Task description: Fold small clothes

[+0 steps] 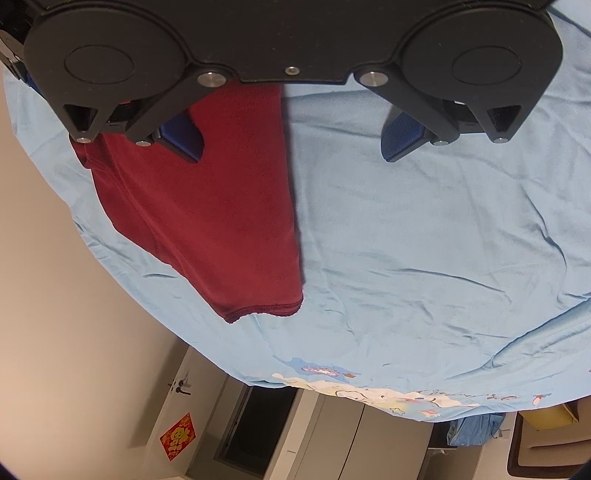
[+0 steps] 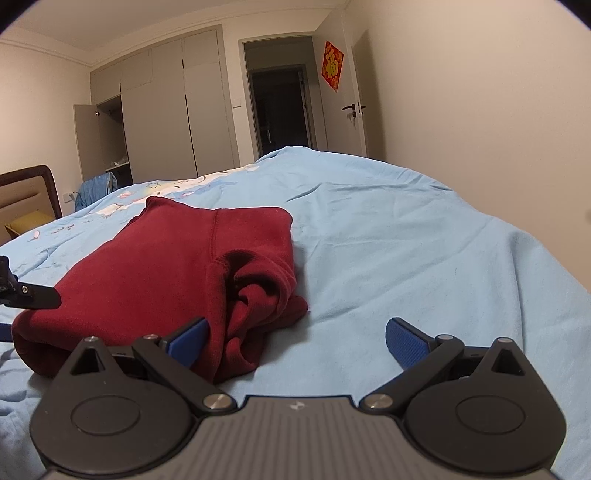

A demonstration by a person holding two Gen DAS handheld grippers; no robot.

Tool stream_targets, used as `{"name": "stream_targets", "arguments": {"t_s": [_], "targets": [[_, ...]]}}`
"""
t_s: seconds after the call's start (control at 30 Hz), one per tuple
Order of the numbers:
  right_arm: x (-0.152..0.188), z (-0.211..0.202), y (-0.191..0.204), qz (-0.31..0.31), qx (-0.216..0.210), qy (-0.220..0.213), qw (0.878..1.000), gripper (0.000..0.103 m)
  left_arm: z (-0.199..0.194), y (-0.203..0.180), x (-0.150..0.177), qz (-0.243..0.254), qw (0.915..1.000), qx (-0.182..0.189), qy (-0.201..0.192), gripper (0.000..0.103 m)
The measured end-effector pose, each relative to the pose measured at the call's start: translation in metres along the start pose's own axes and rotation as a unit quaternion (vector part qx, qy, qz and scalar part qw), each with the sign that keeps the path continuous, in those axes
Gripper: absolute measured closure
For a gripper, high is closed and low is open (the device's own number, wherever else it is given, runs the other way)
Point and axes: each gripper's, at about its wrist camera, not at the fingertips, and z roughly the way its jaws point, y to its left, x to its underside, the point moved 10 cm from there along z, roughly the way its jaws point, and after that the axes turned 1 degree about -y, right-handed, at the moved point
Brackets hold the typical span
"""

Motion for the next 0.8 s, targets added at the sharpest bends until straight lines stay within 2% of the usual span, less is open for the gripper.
{"name": "stream_targets", "arguments": {"t_s": [0.67,0.8], "targets": [[0.0033,0.0007,-0.0002,0.005,0.002,-0.006,1.000,0.000,-0.0004,-0.0004,0.0012,0.002,1.0000,-0.005,0.000,0.001],[0.0017,-0.0029,-0.0004,0.027,-0.006,0.000,1.000,0.000,-0.0005,0.0009,0.0017,0.001,1.0000,-0.007,-0.001,0.001]]}}
